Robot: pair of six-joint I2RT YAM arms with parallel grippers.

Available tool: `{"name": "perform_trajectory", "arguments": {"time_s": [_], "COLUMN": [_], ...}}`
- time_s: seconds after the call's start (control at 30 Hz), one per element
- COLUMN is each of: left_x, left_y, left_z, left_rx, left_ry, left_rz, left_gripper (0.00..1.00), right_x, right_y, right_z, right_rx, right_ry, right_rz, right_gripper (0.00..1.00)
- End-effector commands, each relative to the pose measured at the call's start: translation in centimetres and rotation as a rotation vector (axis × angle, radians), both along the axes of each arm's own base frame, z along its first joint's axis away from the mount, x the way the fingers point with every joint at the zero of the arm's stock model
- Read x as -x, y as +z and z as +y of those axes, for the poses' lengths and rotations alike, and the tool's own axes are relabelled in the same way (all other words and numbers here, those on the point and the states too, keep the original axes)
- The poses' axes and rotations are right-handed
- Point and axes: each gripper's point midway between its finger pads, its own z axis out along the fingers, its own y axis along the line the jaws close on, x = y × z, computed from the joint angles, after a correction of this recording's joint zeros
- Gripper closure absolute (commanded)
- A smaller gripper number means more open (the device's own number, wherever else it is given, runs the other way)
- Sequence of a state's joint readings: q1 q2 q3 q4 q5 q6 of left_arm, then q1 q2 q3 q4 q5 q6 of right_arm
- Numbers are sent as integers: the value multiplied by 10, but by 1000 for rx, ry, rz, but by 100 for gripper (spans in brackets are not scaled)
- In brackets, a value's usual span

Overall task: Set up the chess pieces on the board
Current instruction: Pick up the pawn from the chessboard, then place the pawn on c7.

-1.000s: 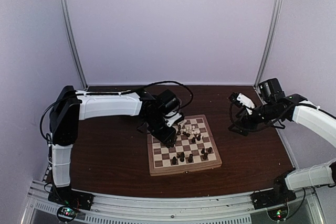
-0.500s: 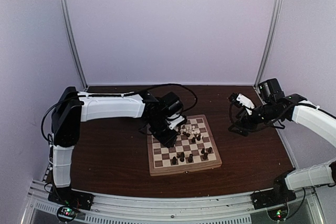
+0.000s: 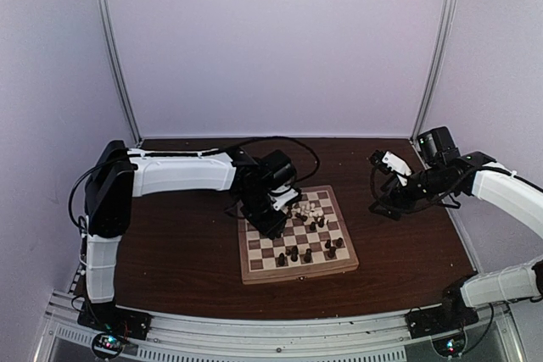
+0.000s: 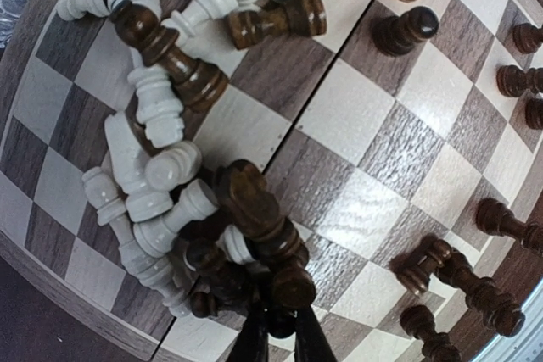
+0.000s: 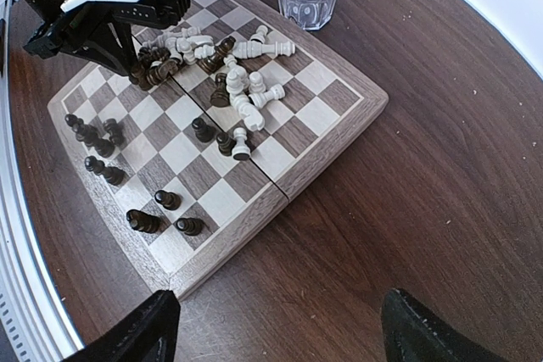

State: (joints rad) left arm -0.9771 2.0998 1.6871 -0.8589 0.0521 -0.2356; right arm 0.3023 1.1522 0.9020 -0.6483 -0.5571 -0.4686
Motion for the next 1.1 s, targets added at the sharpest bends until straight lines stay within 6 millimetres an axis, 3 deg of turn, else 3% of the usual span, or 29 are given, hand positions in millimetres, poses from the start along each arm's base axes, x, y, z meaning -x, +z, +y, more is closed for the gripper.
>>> {"name": "perform_trajectory", "arguments": {"time_s": [0.0,0.27,0.5,0.67,0.93,1.07], "left_x": [-2,-5,-4,11,22,29], "left_y": [15,48,74,105,137,146], "left_z": [-3,9,-2,-13,-16,-18], "left_rx": [14,71,277,409,510,553], "left_ry": [-12,3,-4,-132,-184,-189], "left_rz": [-11,-33,33,16,19,42], "left_gripper": [92,94,95,94,95,94], "right_x": [3,4,6,3,2,2], "right_y": [-1,0,0,12,29,32], "right_z": [0,0,6,24,73,76], "right_rx": [-6,-7,-30,-76,-163,-158], "right_ry": [11,11,37,92,237,242], "right_rz": [9,5,28,80,192,205], "right_gripper": [15,15,17,26,37,38]}}
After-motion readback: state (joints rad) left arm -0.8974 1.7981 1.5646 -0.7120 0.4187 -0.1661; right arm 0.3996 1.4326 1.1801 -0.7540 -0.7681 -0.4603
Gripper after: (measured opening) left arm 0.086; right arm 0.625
